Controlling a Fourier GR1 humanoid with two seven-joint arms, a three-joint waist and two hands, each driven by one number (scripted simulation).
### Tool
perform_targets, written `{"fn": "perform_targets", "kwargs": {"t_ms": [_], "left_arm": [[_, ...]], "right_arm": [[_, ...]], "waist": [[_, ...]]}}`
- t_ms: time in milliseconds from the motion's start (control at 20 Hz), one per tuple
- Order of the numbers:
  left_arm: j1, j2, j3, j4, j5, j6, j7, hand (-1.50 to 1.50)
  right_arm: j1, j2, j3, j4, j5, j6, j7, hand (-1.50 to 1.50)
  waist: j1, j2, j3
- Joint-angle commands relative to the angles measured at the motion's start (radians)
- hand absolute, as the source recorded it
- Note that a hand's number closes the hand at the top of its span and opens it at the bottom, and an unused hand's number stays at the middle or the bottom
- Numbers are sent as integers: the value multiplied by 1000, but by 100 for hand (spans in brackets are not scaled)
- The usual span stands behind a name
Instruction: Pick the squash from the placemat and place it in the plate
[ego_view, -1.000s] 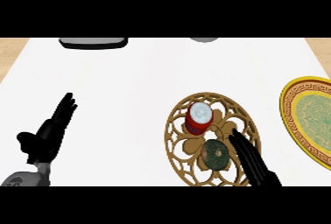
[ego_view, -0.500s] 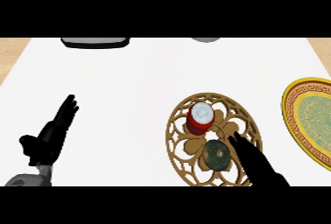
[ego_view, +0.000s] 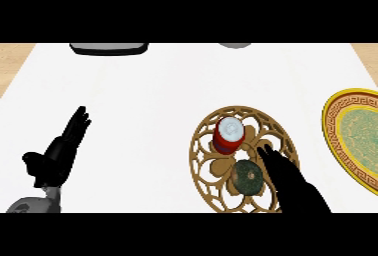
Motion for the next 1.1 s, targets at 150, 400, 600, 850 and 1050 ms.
{"fn": "perform_targets", "kwargs": {"t_ms": [150, 400, 600, 850, 1050], "left_arm": [[27, -51, 17, -21, -58, 2, 4, 0], [-4, -44, 49, -22, -68, -41, 36, 0], [-13, -83, 45, -20, -88, -25, 41, 0], [1, -113, 65, -26, -110, -32, 27, 0], [3, -84, 95, 6, -108, -68, 12, 0]], "right_arm": [[-57, 87, -43, 132, 13, 51, -22, -150], [-53, 130, 0, 159, 100, 62, -1, -150], [-123, 180, -51, 367, 123, -6, -79, -150], [-65, 187, -46, 355, 140, -14, -127, -150], [-109, 171, -70, 460, 106, -9, -266, 150]], "waist": [[1, 0, 0], [-1, 0, 0], [0, 0, 0], [0, 0, 0], [1, 0, 0]]}}
